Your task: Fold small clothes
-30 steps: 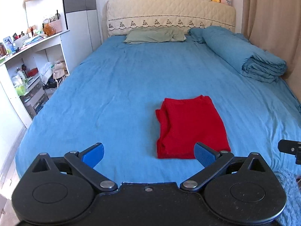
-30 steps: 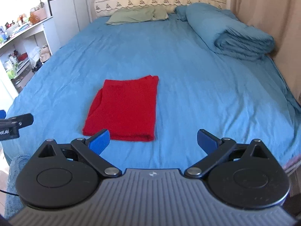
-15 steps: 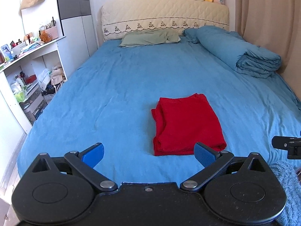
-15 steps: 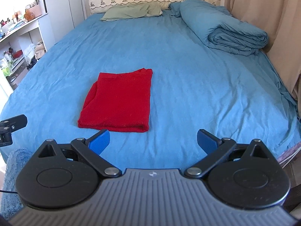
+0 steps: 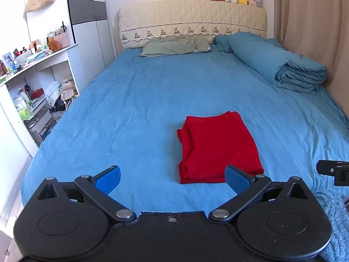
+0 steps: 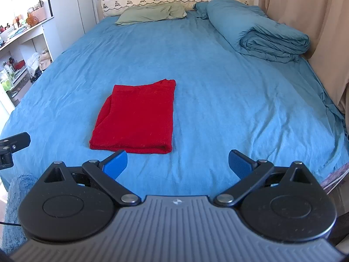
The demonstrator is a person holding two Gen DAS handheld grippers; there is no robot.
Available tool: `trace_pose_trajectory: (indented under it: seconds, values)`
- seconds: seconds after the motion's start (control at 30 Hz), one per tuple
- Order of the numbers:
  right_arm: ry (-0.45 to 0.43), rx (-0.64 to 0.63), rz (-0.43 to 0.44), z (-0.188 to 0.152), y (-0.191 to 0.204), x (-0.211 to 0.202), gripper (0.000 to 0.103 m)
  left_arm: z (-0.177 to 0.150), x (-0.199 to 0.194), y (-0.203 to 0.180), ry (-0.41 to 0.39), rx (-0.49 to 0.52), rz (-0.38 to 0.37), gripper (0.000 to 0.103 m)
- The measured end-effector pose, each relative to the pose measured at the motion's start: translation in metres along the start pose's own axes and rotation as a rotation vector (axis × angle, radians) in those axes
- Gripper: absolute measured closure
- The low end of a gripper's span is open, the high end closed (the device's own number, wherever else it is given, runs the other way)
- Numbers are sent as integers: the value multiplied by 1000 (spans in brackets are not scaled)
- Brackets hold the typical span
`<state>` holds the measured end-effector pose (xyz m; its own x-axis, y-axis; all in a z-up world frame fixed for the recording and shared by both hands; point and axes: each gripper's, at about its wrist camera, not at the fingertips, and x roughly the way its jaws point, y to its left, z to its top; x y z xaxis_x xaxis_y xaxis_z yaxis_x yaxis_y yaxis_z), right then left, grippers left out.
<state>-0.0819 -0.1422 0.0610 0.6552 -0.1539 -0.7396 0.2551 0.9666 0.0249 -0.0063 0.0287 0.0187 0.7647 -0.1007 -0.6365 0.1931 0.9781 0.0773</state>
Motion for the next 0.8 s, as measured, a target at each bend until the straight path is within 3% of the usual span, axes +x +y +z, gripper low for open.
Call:
trace_pose_trajectory:
  seconds: [0.8]
  values:
    - [1, 15, -1, -1, -2, 2, 0, 2, -3, 1, -18, 3, 17, 0]
